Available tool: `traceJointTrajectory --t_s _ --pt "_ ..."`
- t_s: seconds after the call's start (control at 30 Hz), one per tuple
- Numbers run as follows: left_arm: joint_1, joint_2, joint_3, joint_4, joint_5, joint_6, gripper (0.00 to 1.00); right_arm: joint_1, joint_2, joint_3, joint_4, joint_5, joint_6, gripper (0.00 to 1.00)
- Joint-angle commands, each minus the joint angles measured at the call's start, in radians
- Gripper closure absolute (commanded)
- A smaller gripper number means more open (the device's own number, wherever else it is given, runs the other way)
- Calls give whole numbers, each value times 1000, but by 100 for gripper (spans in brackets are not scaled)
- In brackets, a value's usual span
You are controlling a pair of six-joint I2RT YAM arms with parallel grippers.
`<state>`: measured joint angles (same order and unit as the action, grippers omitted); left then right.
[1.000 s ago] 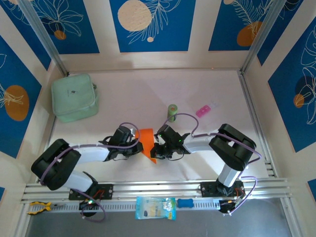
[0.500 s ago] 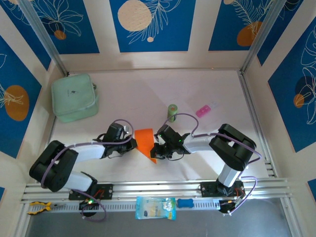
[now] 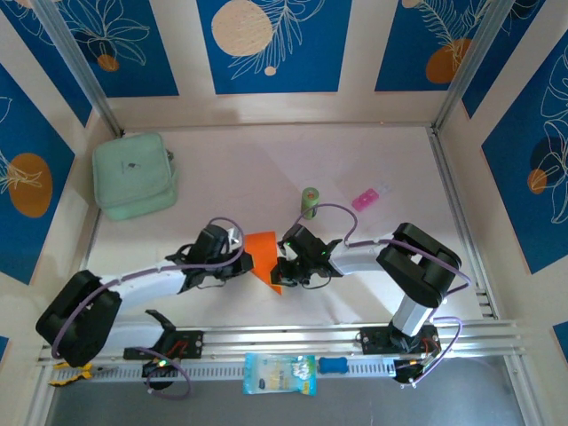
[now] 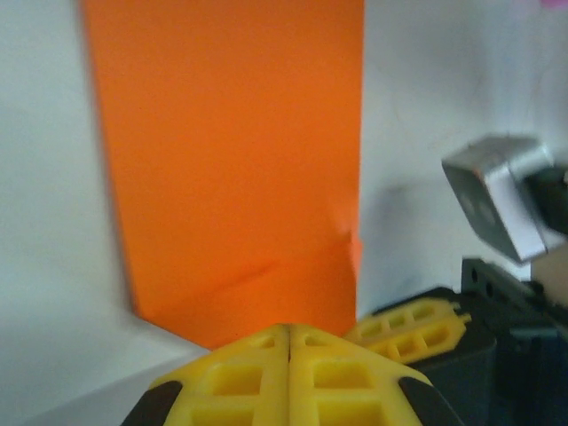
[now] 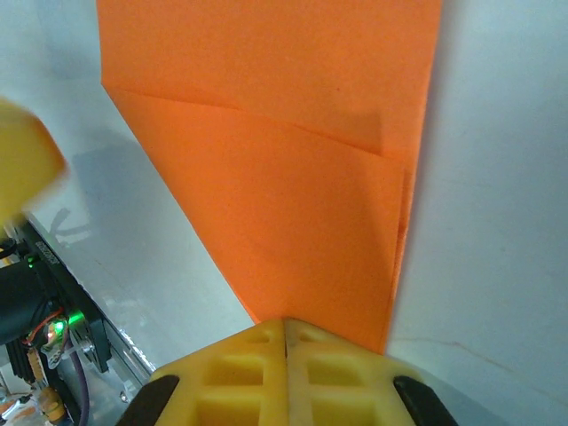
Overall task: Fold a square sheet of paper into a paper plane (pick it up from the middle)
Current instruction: Third fold the triangle at the center of the table.
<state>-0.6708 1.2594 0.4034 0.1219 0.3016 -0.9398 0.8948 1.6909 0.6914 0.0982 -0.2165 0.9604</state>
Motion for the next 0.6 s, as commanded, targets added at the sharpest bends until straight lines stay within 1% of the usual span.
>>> traceJointTrajectory --t_s 0.0,0.1,0.23,0.37,0.57 --pt "-73 48 -2 76 -33 -73 97 7 33 -48 -116 51 21 99" --pt "-118 98 -16 162 -22 -117 98 6 40 -47 -113 46 25 99" --pt "-137 142 -8 191 -9 -131 98 7 40 -46 -114 46 24 99" --pt "-138 174 1 126 -25 -139 100 7 44 -48 -113 48 26 99" --pt "-139 210 -15 71 -55 -131 100 7 50 -43 -113 43 23 99"
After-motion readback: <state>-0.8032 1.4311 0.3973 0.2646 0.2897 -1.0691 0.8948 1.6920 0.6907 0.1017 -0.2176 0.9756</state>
